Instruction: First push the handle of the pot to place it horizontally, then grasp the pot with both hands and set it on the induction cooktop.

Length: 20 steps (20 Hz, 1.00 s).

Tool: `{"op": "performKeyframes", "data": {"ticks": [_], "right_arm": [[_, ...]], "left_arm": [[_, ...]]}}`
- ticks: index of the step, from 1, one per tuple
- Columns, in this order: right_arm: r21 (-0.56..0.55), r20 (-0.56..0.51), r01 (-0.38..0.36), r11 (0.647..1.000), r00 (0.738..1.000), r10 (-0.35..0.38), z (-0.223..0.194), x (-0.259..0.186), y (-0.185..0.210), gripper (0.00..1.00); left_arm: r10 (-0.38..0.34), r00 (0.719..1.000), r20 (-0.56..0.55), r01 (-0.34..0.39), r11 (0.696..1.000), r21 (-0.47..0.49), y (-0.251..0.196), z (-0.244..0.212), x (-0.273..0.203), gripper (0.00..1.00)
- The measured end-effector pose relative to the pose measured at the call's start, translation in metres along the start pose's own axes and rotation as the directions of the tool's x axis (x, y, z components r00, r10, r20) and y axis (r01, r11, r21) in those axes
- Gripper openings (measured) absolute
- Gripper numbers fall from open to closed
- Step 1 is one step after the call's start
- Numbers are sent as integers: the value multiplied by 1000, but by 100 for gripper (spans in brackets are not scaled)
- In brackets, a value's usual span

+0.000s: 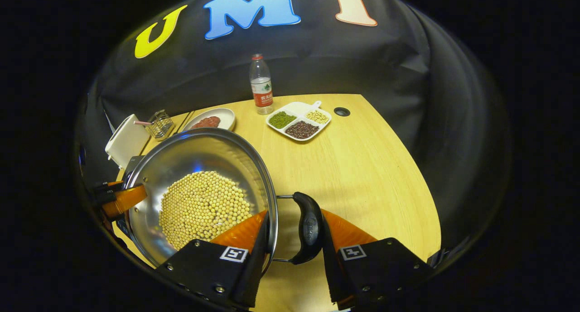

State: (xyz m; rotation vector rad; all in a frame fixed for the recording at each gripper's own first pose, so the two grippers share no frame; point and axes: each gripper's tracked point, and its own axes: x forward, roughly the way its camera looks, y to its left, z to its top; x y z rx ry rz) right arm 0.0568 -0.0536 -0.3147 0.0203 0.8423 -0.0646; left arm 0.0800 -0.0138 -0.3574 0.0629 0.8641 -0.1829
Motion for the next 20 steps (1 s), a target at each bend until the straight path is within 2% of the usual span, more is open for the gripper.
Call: {"op": "performKeyframes", "data": {"ticks": [5,6,8,12,20], "right_arm": [[-17,-11,-26,1000,1000,26,-4,-8,55,59],[-25,-12,-27,999,1000,27,-4,-9,65,59],[-37,-14,-30,999,999,29,-3,-10,87,59],[-50,-17,-40,998,999,39,-1,-10,126,59],[-77,-22,-48,996,999,47,4,3,193,59]], "left_arm": [[20,1000,-8,-20,1000,-7,55,-8,-22,59],[23,1000,-10,-23,1000,-12,66,-10,-24,62],[29,999,-13,-30,999,-22,87,-13,-30,59],[41,999,-14,-42,999,-31,127,-15,-37,60],[63,998,-25,-65,996,-59,194,-19,-32,59]]}}
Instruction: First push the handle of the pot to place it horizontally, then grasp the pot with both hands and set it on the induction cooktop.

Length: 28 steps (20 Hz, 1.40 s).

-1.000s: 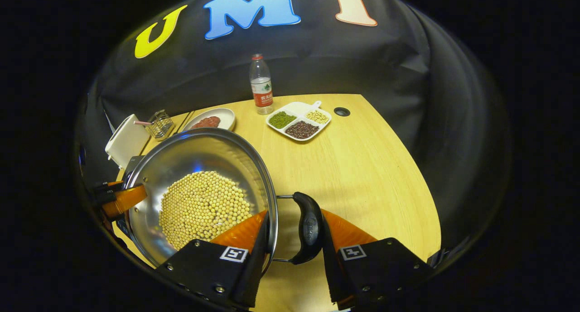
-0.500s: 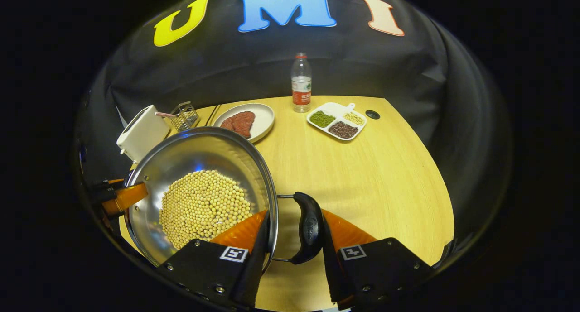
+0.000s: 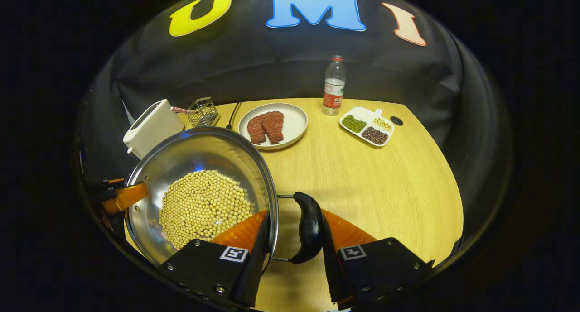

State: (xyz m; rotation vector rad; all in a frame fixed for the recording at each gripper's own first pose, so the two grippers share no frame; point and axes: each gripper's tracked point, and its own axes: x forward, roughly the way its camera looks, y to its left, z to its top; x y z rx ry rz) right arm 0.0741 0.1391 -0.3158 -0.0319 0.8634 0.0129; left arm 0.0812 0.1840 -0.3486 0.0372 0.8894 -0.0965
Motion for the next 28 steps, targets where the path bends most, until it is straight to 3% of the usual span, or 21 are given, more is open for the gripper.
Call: {"op": "performKeyframes", "data": {"ticks": [15,28], "right_arm": [[-6,-24,-25,1000,999,25,12,33,91,59],[7,-45,-24,1000,999,24,7,47,107,59]], "left_arm": [[25,1000,-6,-25,1000,-16,86,7,48,60],[17,1000,6,-17,1000,-6,107,-1,64,63]]}}
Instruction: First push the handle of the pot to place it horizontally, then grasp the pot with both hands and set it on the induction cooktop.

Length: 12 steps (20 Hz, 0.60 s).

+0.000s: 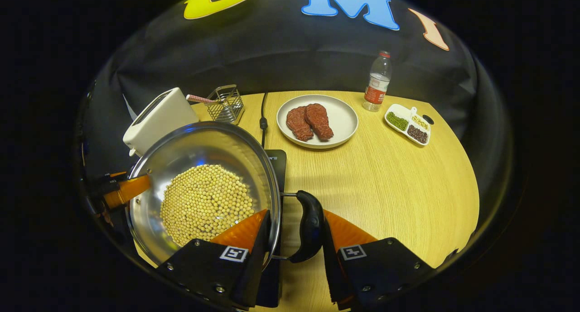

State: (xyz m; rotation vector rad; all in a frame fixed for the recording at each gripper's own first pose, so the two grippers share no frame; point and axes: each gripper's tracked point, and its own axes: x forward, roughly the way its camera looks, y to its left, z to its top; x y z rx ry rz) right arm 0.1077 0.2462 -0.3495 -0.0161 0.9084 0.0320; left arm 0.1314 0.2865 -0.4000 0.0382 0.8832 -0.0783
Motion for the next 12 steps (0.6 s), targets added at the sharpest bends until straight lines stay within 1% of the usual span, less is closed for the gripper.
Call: {"op": "performKeyframes", "data": {"ticks": [2,5,6,7,8,10,11,12], "right_arm": [[3,-9,3,1000,1000,-3,-2,2,2,59],[-17,17,-2,1000,1000,2,2,2,5,59],[-21,26,-5,1000,1000,5,3,2,5,59],[-20,34,-11,1000,999,12,4,3,6,59],[-17,45,-22,1000,999,23,5,3,7,59],[-23,58,-37,999,998,38,6,4,7,59],[-35,63,-49,998,997,51,6,3,8,61],[-52,80,-40,998,996,44,10,1,4,64]], "left_arm": [[3,1000,-1,-3,1000,4,1,-2,-2,63],[-2,1000,3,2,1000,-6,6,-4,4,63],[-4,1000,1,4,1000,-16,8,-7,4,60],[-2,1000,13,3,1000,-29,11,-7,2,67],[6,1000,27,-5,1000,-29,13,-7,1,63],[27,997,71,-27,1000,-1,18,2,-3,75],[34,994,104,-34,999,-3,19,12,-5,73],[35,991,129,-33,999,-24,17,21,-8,84]]}}
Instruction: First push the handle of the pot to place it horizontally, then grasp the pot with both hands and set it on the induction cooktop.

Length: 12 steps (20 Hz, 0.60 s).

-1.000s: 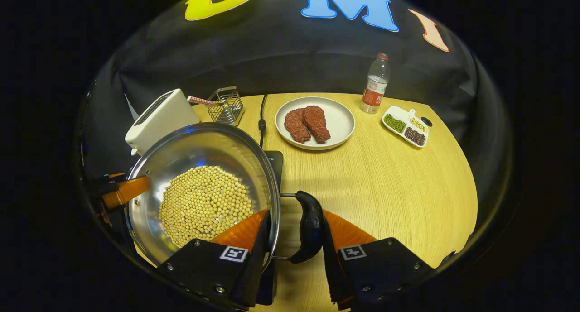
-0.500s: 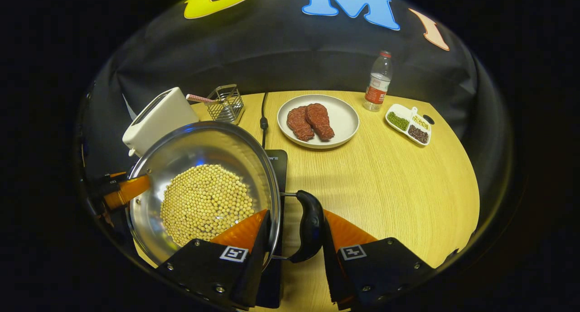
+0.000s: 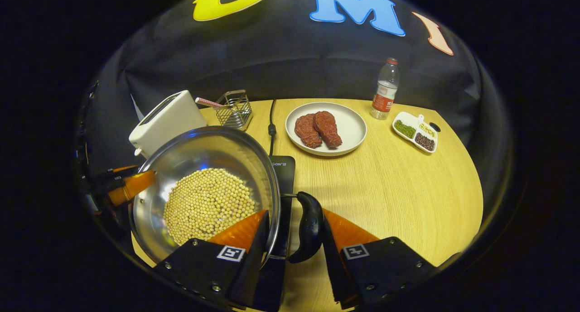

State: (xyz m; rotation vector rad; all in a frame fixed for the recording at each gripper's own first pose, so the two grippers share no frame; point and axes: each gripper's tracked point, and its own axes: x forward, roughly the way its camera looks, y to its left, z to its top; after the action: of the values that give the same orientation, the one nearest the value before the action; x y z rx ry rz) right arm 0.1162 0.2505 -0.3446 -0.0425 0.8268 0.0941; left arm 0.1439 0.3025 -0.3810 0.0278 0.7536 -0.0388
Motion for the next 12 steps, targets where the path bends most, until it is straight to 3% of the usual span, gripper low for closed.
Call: {"op": "performKeyframes", "data": {"ticks": [2,5,7,9,11,12], "right_arm": [[-18,50,-9,1000,999,10,13,-10,-2,73],[-20,112,-19,1000,994,21,27,-32,-11,88],[-12,162,-21,1000,986,23,38,-52,-20,90],[-5,221,-30,1000,975,30,49,-74,-30,90],[-5,277,-38,999,960,38,60,-100,-41,90],[-5,312,-38,999,949,37,69,-117,-49,90]], "left_arm": [[2,1000,28,-1,999,-43,-1,8,-11,94],[16,996,84,-12,998,-54,-9,23,-34,89],[16,990,137,-9,999,-52,-27,37,-54,89],[-4,981,194,14,998,-54,-54,56,-75,99],[-28,969,244,43,998,-55,-86,73,-99,95],[-39,962,268,55,997,-53,-104,80,-112,98]]}}
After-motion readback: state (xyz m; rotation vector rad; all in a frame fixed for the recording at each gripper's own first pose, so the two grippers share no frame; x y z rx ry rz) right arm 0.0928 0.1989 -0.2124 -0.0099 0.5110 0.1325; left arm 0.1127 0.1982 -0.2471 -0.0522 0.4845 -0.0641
